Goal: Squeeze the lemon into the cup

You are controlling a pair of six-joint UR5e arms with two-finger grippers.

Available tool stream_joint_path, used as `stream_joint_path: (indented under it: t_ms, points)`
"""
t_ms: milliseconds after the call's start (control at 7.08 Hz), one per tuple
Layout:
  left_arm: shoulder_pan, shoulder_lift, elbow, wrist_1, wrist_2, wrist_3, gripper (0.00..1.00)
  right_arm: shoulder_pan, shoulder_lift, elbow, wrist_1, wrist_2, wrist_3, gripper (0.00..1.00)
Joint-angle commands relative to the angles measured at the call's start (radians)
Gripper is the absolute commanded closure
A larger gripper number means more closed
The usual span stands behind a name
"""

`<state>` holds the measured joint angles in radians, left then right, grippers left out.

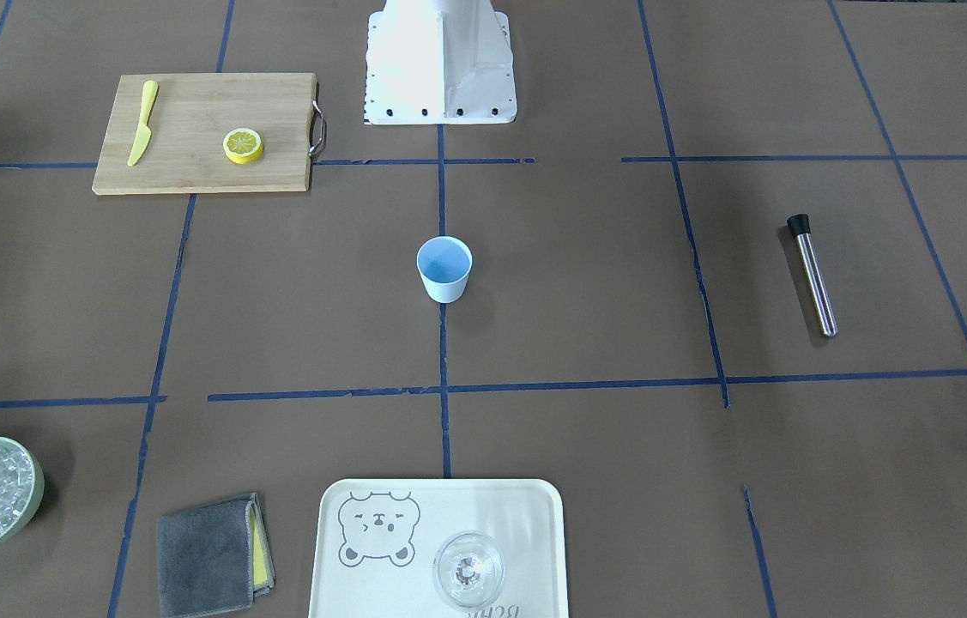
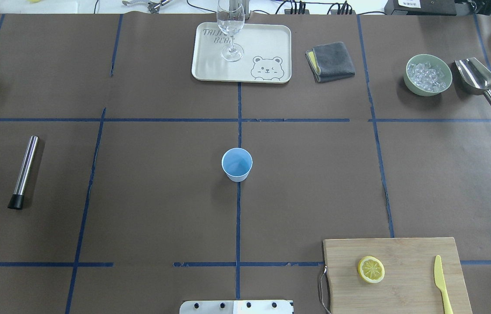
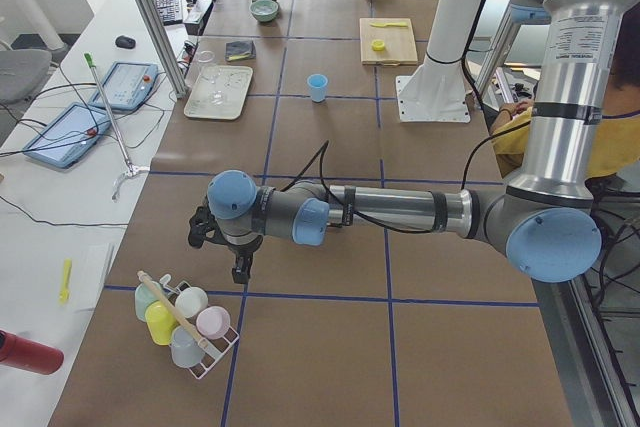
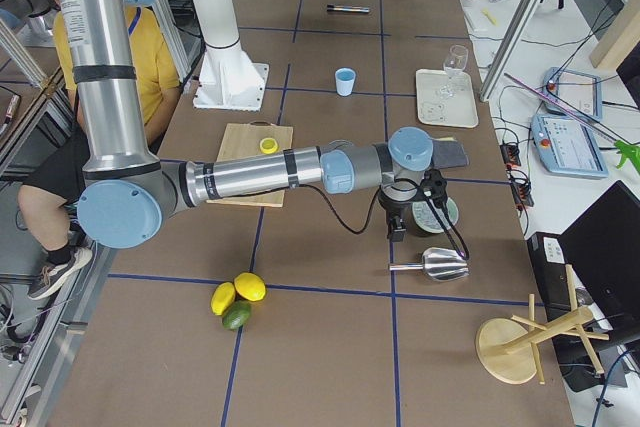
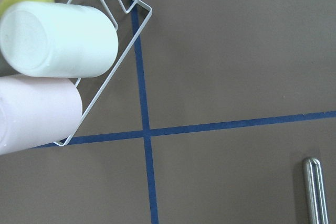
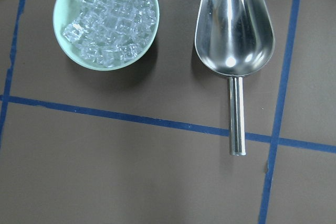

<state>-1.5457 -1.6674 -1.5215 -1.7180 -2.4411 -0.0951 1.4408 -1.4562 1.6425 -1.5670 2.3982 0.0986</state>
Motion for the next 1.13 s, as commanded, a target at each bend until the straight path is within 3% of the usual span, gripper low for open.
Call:
stream_joint_path:
  t_ms: [0,283,565,707,848,989]
  points:
    - [-0.011,-0.017,-0.031,-0.001,-0.001,0.000,0.00,0.006,-0.024,0.005,0.002,-0.025,0.000,0.00]
    - [-0.002,0.012,-0.084,-0.006,-0.001,0.000,0.00,0.006,-0.065,0.062,0.004,-0.019,0.000,0.00]
    - [0.045,0.037,-0.146,-0.026,-0.015,-0.003,0.00,-0.037,-0.075,0.016,0.056,-0.022,-0.002,0.00]
    - [0.108,0.035,-0.144,-0.032,-0.015,-0.005,0.00,-0.037,-0.093,-0.001,0.155,-0.022,-0.011,0.00]
    - [0.130,0.035,-0.146,-0.034,-0.015,-0.009,0.00,-0.037,-0.130,-0.007,0.210,-0.016,0.000,0.00]
    - [0.230,0.035,-0.151,-0.054,-0.015,-0.018,0.00,-0.039,-0.131,-0.004,0.229,-0.001,0.003,0.00]
